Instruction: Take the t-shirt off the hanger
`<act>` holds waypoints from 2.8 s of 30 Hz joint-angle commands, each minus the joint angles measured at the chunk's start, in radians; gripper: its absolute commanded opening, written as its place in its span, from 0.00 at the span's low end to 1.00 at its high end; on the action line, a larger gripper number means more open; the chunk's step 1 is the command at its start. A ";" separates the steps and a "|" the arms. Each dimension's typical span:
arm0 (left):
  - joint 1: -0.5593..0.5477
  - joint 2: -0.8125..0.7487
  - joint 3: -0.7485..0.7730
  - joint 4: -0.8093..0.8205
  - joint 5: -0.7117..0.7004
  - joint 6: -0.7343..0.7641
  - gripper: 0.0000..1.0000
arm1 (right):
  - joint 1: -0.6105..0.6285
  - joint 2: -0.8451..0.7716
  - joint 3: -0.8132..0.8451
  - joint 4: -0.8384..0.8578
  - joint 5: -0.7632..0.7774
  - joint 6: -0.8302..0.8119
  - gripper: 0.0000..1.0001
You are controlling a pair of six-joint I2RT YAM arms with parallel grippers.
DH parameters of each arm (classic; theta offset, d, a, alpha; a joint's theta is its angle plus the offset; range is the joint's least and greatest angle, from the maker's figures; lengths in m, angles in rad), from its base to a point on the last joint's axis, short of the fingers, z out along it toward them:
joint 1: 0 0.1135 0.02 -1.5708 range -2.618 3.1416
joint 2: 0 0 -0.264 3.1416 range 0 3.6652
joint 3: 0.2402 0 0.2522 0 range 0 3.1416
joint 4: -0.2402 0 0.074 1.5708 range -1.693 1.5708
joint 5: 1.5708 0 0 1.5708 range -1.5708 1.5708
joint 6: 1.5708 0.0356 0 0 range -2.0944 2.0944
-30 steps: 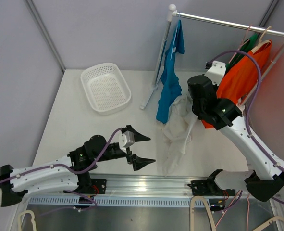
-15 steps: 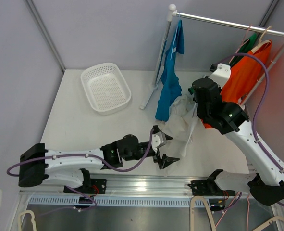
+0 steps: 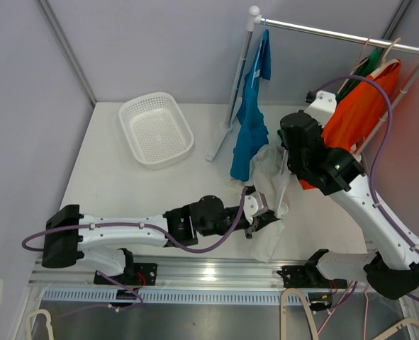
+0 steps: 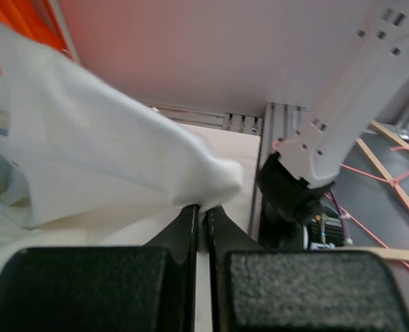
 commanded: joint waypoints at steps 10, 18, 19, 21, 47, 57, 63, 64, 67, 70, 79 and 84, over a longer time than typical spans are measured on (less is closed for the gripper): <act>-0.370 -0.055 -0.078 -0.069 0.231 0.056 0.01 | -0.038 0.138 0.227 0.043 0.017 -0.095 0.00; 0.096 0.041 -0.150 0.013 0.172 -0.288 0.01 | 0.073 0.111 0.257 -0.290 -0.125 0.044 0.00; 0.131 0.019 -0.146 0.020 0.157 -0.322 0.01 | 0.098 0.100 0.240 -0.369 -0.122 0.075 0.00; 0.200 0.002 -0.084 -0.024 0.045 -0.391 0.01 | 0.153 0.042 0.174 -0.430 -0.135 0.165 0.00; 0.624 -0.403 0.540 -1.074 0.035 -0.405 0.01 | 0.028 -0.063 0.084 0.210 -0.170 -0.241 0.00; 1.058 0.204 1.500 -1.111 0.456 -0.471 0.01 | -0.309 0.307 0.512 0.251 -0.462 -0.328 0.00; 1.129 0.298 1.488 -0.591 0.357 -0.449 0.01 | -0.409 0.509 0.719 0.285 -0.634 -0.314 0.00; 1.132 0.306 1.479 -0.482 0.328 -0.419 0.01 | -0.417 0.541 0.764 0.270 -0.640 -0.314 0.00; 1.172 0.353 1.454 -0.338 0.215 -0.330 0.01 | -0.423 0.630 0.855 0.263 -0.663 -0.322 0.00; 1.277 0.447 1.506 -0.225 0.278 -0.431 0.01 | -0.426 0.658 0.826 0.325 -0.654 -0.337 0.00; 1.331 0.547 1.164 -0.387 0.260 -0.626 0.01 | -0.426 0.755 0.833 0.308 -0.614 -0.298 0.06; 1.282 0.525 0.912 -0.622 0.180 -0.704 0.01 | -0.374 0.721 0.809 0.314 -0.522 -0.308 0.67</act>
